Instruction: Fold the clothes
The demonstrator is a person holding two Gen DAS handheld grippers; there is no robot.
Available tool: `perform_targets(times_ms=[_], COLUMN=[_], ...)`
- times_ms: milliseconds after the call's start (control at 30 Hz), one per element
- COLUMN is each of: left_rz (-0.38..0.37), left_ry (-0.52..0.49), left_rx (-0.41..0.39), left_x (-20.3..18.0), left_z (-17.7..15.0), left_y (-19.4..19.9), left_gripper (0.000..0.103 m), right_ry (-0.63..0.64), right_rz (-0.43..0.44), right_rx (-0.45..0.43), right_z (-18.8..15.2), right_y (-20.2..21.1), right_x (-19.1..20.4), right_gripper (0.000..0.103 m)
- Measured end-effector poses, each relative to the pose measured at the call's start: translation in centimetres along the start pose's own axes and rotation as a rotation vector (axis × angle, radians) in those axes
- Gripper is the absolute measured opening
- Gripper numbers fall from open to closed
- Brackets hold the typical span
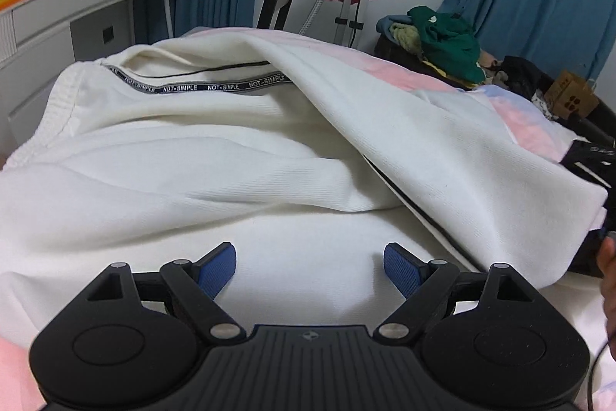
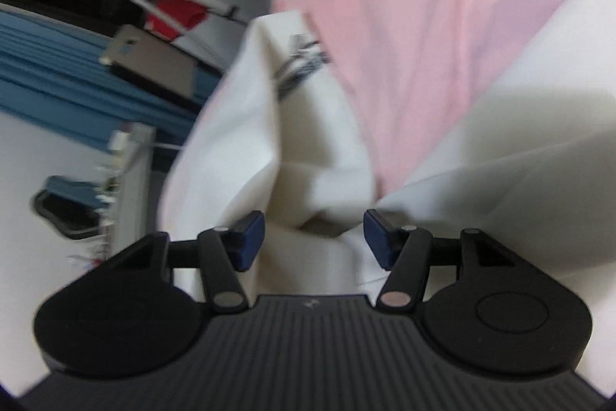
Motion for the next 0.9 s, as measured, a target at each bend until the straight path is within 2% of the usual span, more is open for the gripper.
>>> perform_targets(times_ms=[100, 267, 367, 400, 500, 600, 700, 800, 900], left_rz=[-0.005, -0.004, -0.001, 0.002, 0.002, 0.001, 0.002, 0.001, -0.002], left_ry=[0.012, 0.035, 0.043, 0.044, 0.053, 0.063, 0.064, 0.060, 0.075], left_rx=[0.001, 0.001, -0.003, -0.007, -0.018, -0.029, -0.041, -0.051, -0.049], left_x=[0.2, 0.6, 0.6, 0.6, 0.5, 0.5, 0.5, 0.4, 0.5], left_z=[-0.1, -0.6, -0.9, -0.9, -0.8, -0.7, -0.6, -0.5, -0.5], left_y=[0.1, 0.6, 0.8, 0.9, 0.8, 0.7, 0.6, 0.4, 0.4], left_gripper=[0.086, 0.086, 0.086, 0.086, 0.086, 0.086, 0.086, 0.086, 0.086], right_ry=[-0.042, -0.132, -0.100, -0.089, -0.031, 0.028, 0.025, 0.017, -0.054], right_rz=[0.052, -0.017, -0.061, -0.076, -0.093, -0.062, -0.046, -0.058, -0.056], right_rx=[0.015, 0.039, 0.013, 0.004, -0.047, -0.129, -0.242, -0.356, -0.417], right_z=[0.0, 1.3, 1.9, 2.1, 2.9, 4.9, 8.2, 11.4, 13.5], right_y=[-0.4, -4.2, -5.4, -5.8, -6.2, -4.8, -2.2, 1.0, 4.1], right_x=[0.3, -0.5, 0.3, 0.5, 1.4, 2.3, 2.2, 1.3, -1.3], right_gripper=[0.060, 0.061, 0.062, 0.057, 0.007, 0.006, 0.005, 0.005, 0.005])
Point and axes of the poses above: each gripper's, at about its wrist camera, not at the fingertips, and y roughly against the way its jaws point, x to its left, z to its top, the point moved 3 cm from there along -y, roughly the way its jaws point, and after that the axes turned 6 degrees about -x, right-handed, at the moved point
